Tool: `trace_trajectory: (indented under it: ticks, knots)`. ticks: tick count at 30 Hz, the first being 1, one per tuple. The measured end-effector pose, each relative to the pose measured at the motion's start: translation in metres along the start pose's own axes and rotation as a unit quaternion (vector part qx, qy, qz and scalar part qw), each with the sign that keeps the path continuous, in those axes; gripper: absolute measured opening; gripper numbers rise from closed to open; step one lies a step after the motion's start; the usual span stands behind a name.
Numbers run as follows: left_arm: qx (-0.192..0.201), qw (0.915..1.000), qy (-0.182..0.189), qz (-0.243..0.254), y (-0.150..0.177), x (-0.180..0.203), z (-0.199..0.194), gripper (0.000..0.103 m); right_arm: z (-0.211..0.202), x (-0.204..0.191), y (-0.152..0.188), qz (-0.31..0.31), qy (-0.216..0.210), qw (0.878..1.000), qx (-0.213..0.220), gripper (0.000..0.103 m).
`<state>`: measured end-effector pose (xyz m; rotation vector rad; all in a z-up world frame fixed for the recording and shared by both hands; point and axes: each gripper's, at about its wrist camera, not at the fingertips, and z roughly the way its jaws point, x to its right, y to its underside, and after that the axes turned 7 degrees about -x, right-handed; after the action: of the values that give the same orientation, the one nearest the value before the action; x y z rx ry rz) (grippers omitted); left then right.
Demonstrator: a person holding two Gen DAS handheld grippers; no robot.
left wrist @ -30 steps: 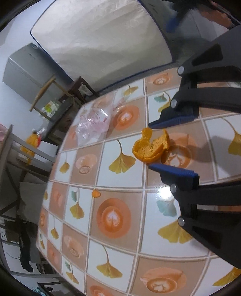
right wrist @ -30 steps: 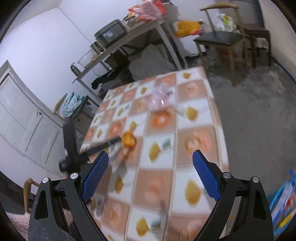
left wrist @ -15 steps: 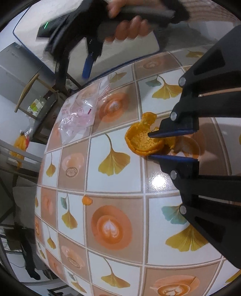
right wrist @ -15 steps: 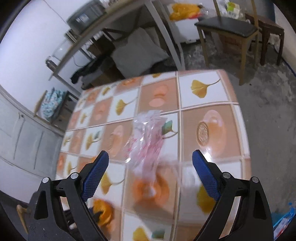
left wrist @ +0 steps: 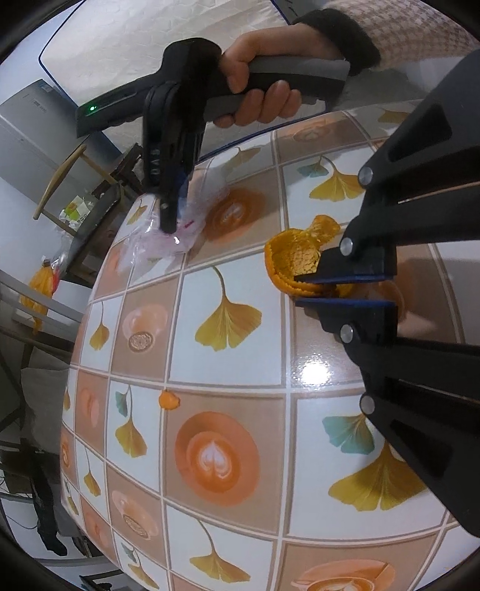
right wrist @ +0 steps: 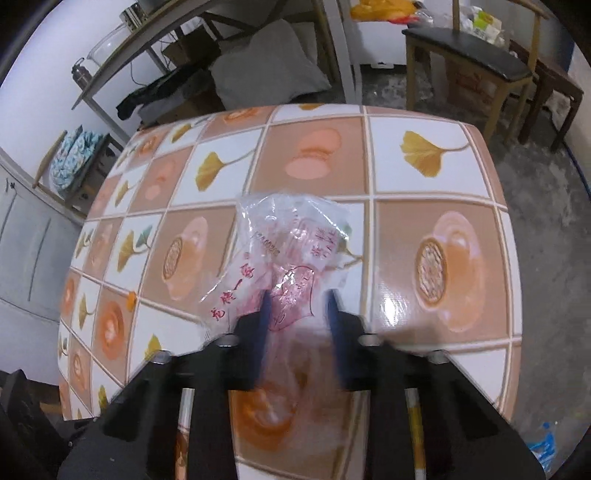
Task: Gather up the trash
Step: 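Close the left tool on the orange peel while the right grasps the clear bag, then carry the orange peel and clear bag to the basket with both tools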
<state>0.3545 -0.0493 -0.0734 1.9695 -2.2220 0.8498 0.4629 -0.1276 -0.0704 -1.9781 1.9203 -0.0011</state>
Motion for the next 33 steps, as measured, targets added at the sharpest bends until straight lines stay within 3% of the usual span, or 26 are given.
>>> trace_trajectory:
  ticks: [2, 5, 11, 23, 33]
  knots:
    - [-0.001, 1.0000, 0.001, 0.001, 0.004, 0.001, -0.003, 0.005, -0.002, 0.000, 0.004, 0.000, 0.000, 1.000, 0.002, 0.007]
    - [-0.001, 1.0000, -0.001, 0.006, 0.012, 0.003, -0.010, 0.005, -0.013, 0.002, 0.016, 0.003, 0.000, 1.000, 0.008, 0.002]
    - [-0.005, 0.9999, 0.000, 0.015, 0.048, 0.006, -0.033, 0.005, -0.040, 0.001, 0.059, 0.001, -0.013, 1.000, 0.021, 0.001]
    - [-0.023, 0.9984, -0.011, 0.049, 0.149, 0.020, -0.071, 0.005, -0.100, 0.020, 0.194, 0.047, -0.077, 0.994, 0.058, 0.000]
    - [0.006, 0.9930, -0.054, 0.104, 0.177, 0.049, -0.090, 0.005, -0.130, 0.026, 0.265, 0.103, -0.126, 0.982, 0.092, 0.000]
